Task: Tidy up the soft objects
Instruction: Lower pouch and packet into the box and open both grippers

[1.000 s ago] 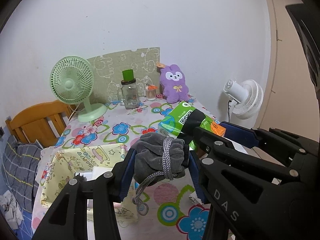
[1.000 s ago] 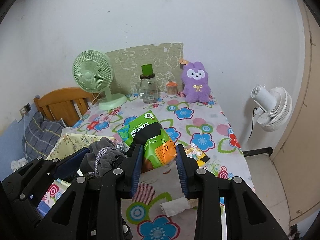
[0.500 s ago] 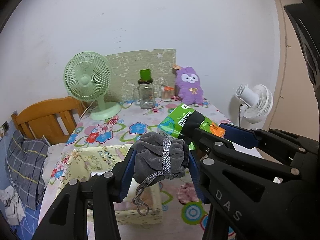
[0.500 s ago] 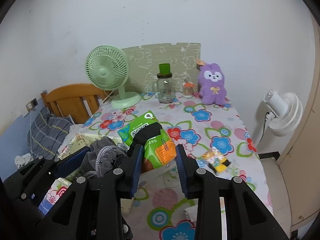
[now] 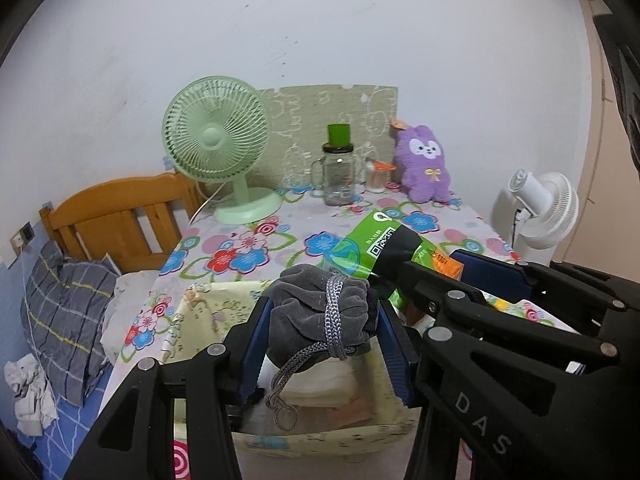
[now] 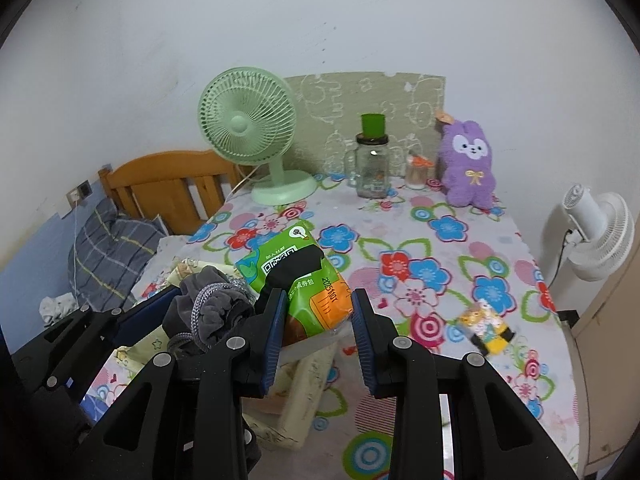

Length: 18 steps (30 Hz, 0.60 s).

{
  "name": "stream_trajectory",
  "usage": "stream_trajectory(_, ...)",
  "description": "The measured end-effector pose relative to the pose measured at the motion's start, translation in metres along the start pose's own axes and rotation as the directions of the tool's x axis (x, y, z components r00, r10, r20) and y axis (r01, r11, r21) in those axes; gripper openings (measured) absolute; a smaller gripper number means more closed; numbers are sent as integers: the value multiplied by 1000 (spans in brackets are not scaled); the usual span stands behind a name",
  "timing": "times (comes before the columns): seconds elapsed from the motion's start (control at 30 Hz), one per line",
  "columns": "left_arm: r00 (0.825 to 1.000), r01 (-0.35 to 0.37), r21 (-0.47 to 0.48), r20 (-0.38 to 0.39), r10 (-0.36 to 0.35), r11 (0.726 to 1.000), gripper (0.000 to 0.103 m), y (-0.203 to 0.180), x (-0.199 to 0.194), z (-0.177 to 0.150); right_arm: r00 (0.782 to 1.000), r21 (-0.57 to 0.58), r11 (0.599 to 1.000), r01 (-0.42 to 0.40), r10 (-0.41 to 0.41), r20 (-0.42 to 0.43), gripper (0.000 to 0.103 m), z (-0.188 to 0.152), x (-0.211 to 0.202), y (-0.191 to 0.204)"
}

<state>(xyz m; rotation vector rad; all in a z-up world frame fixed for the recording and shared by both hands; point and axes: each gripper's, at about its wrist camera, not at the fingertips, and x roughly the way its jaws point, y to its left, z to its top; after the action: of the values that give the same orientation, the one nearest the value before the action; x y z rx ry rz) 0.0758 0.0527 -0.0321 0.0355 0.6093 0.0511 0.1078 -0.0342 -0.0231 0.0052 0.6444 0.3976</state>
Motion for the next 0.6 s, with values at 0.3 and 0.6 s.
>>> stream_trajectory(0.3, 998, -43, -13, -40, 42, 999, 54, 27, 20, -9, 999, -26, 999, -36, 35, -40, 36, -1, 26, 23)
stream_trajectory(0.6, 994, -66, -14, -92, 65, 998, 56, 49, 39, -21, 994, -50, 997, -65, 61, -95, 36, -7, 51, 41)
